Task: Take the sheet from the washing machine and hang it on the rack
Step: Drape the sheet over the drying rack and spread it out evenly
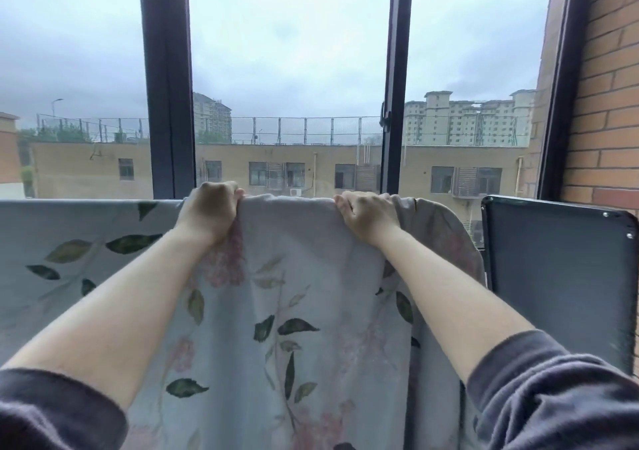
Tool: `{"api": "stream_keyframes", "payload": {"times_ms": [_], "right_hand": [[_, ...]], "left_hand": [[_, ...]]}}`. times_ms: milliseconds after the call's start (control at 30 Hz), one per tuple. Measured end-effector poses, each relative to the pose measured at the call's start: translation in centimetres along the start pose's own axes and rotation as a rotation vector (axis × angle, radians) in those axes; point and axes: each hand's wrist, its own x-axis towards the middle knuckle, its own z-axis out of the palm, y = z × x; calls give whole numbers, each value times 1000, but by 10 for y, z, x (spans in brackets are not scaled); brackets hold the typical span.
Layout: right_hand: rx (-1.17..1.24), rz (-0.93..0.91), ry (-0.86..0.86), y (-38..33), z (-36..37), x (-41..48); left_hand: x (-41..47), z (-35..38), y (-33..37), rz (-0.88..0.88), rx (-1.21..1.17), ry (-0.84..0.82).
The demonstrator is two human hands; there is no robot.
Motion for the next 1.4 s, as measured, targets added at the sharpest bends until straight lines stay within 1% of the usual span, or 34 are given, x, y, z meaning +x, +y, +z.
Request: {"api": "stream_keyframes", "payload": {"times_ms": [133,200,333,467,567,667,733,800,933,1000,1033,1100,1167,1267,1400], "right_hand": [[-59,12,47,2,1,0],[-71,1,86,-2,5,0],[-62,21,130,-5,11,4],[-70,37,98,-3,12,4],[-55,-30,60,-22,10,6],[-48,-114,113,-54,22,7],[-43,-120,182,-67,33,7],[-24,-126,209,-72,42,6],[64,-169,251,-74,62,-11],[109,-185,286,-82,73,-35],[129,-198,273,-88,80,-51],[130,-243,178,-99,102,-87],[135,-286,38,-110,129,-127],[117,-328,-215,-127,171,-193],[121,-406,-510,-174,206,-260]], "left_hand": [[-14,-23,-65,-83,120,74],[-21,-30,-80,-77,154,92],[-29,-23,-81,-37,211,93],[-37,-20,-74,-28,231,15],[-35,-19,-68,-24,254,-21],[-32,-16,-61,-43,254,-42],[-32,-14,-62,-69,250,-48],[-33,-13,-64,-83,255,-62],[-44,-8,-64,-49,272,-37],[-60,0,-59,-16,237,40],[-72,4,-56,-15,213,74],[-105,15,-53,-35,179,51],[-149,30,-61,-58,189,-59],[-234,52,-93,-90,188,-216],[-338,55,-148,-255,145,-428]]}}
